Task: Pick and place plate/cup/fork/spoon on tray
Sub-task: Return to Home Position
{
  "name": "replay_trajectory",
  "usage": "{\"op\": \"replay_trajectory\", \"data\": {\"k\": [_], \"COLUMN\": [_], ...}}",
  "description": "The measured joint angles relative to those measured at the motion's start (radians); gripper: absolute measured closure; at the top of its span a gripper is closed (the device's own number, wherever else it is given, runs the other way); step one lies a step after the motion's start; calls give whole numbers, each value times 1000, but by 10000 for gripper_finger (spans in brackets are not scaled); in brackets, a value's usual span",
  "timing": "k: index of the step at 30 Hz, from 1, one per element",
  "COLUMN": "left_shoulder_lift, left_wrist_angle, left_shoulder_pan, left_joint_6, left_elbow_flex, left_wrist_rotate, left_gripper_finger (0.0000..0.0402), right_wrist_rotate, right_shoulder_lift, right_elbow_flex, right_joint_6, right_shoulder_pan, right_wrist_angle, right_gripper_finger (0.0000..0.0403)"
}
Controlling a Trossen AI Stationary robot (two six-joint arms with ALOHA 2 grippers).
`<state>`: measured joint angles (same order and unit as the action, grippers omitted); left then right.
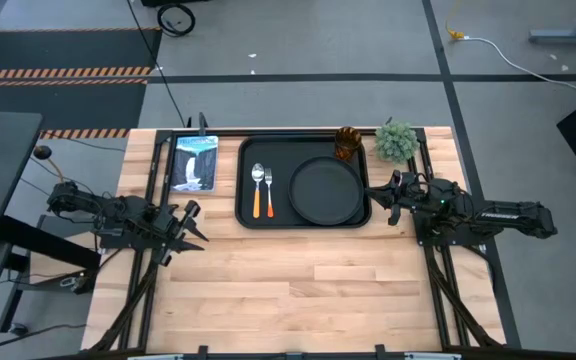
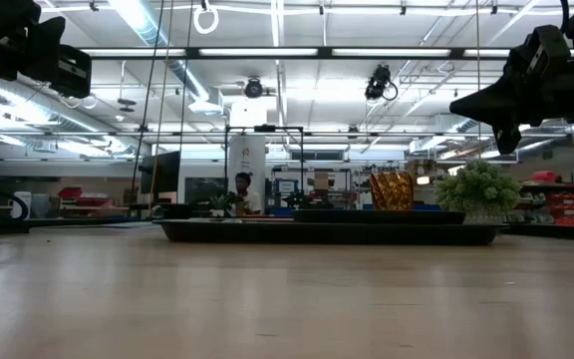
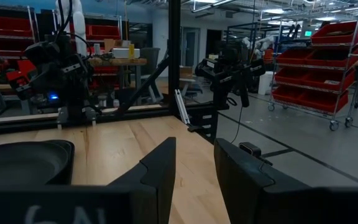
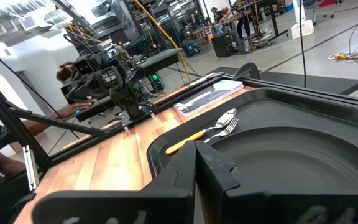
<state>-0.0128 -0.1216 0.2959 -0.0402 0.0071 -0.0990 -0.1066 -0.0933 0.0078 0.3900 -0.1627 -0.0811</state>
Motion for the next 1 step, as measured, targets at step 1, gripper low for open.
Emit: {"op": "replay_trajectory", "data": {"k": [1], "left_shoulder_lift": [0], "left_wrist_angle": [0], "left_shoulder_pan": [0], "left_joint_6": [1], "left_elbow_flex": [0], "left_wrist_rotate": [0], "left_gripper_finger": [283], "right_wrist_rotate": [0], "right_shoulder_lift": [0], "right_elbow_flex": [0], "right_joint_6": [0], "right_shoulder_pan": [0], "right_wrist_angle": [0], "right_gripper_finger": [389]}}
